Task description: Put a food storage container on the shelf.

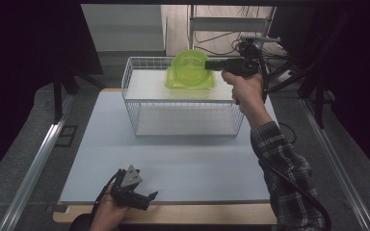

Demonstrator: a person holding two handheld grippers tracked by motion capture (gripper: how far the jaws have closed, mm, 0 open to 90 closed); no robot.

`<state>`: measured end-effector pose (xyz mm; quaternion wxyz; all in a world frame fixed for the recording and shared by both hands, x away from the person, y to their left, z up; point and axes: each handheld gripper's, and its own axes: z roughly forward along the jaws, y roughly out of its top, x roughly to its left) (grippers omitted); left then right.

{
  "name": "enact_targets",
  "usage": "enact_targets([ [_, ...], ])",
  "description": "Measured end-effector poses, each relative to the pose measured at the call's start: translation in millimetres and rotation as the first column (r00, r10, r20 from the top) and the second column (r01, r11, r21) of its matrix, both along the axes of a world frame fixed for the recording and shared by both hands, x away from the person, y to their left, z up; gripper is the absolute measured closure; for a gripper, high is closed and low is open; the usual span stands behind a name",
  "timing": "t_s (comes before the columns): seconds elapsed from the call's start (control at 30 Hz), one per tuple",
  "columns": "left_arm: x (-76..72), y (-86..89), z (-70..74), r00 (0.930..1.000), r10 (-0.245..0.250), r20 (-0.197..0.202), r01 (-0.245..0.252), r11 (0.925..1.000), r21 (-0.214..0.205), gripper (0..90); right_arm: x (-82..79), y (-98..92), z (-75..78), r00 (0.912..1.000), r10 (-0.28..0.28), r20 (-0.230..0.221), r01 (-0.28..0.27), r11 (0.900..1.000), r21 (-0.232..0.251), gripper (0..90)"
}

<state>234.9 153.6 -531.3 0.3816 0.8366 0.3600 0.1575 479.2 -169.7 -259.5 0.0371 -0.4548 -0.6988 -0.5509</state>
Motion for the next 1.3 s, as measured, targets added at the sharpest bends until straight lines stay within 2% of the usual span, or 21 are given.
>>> enact_targets([
  [0.1,0.1,0.7,-0.1,1.0000,-0.002,-0.001,0.002,1.0000,-0.005,1.5,11.5,4.3,-2.3,0.9992,-0.039,-0.009,0.039,0.9990,-0.024,80.8],
  [0.2,0.0,1.1,-0.2,1.0000,-0.002,-0.004,0.002,1.0000,-0.004,1.5,18.5,6.2,-4.4,0.9979,-0.061,-0.018,0.061,0.9980,-0.014,80.1],
  [0.23,0.0,1.3,-0.1,1.0000,-0.002,-0.003,0.002,1.0000,-0.005,1.5,19.6,7.3,-4.3,0.9975,-0.070,-0.014,0.069,0.9973,-0.024,79.1],
  [0.3,0.0,1.3,-0.1,1.0000,-0.002,-0.003,0.002,1.0000,-0.005,1.5,20.0,9.8,-2.5,0.9957,-0.093,0.007,0.093,0.9934,-0.066,76.1],
  [0.37,0.1,1.2,-0.2,1.0000,-0.005,-0.005,0.005,1.0000,0.001,1.5,20.3,13.4,-0.9,0.9936,-0.109,0.029,0.112,0.9849,-0.132,69.7],
  [0.4,0.0,0.9,-0.3,1.0000,-0.006,-0.004,0.006,1.0000,0.001,1.5,20.7,14.7,-0.9,0.9925,-0.116,0.038,0.120,0.9818,-0.147,66.8],
  [0.47,0.0,0.6,-0.5,1.0000,-0.007,-0.006,0.007,1.0000,0.003,1.5,21.9,15.7,-0.4,0.9919,-0.120,0.042,0.125,0.9805,-0.152,66.7],
  [0.53,0.0,0.5,-0.6,1.0000,-0.006,-0.006,0.006,1.0000,0.005,1.5,23.0,16.9,0.6,0.9905,-0.127,0.053,0.135,0.9750,-0.177,64.4],
  [0.67,-0.1,1.1,-0.4,1.0000,-0.004,-0.006,0.004,1.0000,0.004,1.5,21.0,16.9,2.3,0.9904,-0.113,0.080,0.126,0.9741,-0.188,51.7],
  [0.8,0.0,1.1,-0.4,1.0000,-0.004,-0.006,0.004,1.0000,0.003,1.5,2.6,8.1,7.3,0.9867,-0.073,0.145,0.106,0.9672,-0.231,41.6],
  [0.9,-0.1,0.3,-0.4,1.0000,-0.006,-0.005,0.006,1.0000,0.007,1.5,-15.1,-1.4,3.6,0.9845,-0.042,0.170,0.083,0.9673,-0.240,37.1],
  [1.07,0.0,0.0,-0.2,1.0000,-0.005,-0.002,0.005,0.9999,0.010,1.5,-46.7,-19.6,-19.2,0.9816,0.017,0.190,0.031,0.9687,-0.246,31.9],
  [1.13,0.1,-0.2,-0.3,1.0000,0.000,0.000,0.000,1.0000,0.001,1.5,-55.4,-24.0,-28.2,0.9800,0.033,0.196,0.020,0.9647,-0.262,30.5],
  [1.2,0.2,0.1,-0.2,1.0000,0.000,0.002,0.000,1.0000,-0.004,1.5,-65.7,-27.9,-39.2,0.9749,0.054,0.216,0.011,0.9571,-0.290,28.4],
  [1.3,0.2,0.5,0.2,1.0000,0.002,0.001,-0.002,0.9999,-0.012,1.5,-76.3,-31.8,-54.4,0.9735,0.074,0.216,-0.006,0.9538,-0.300,26.0],
])
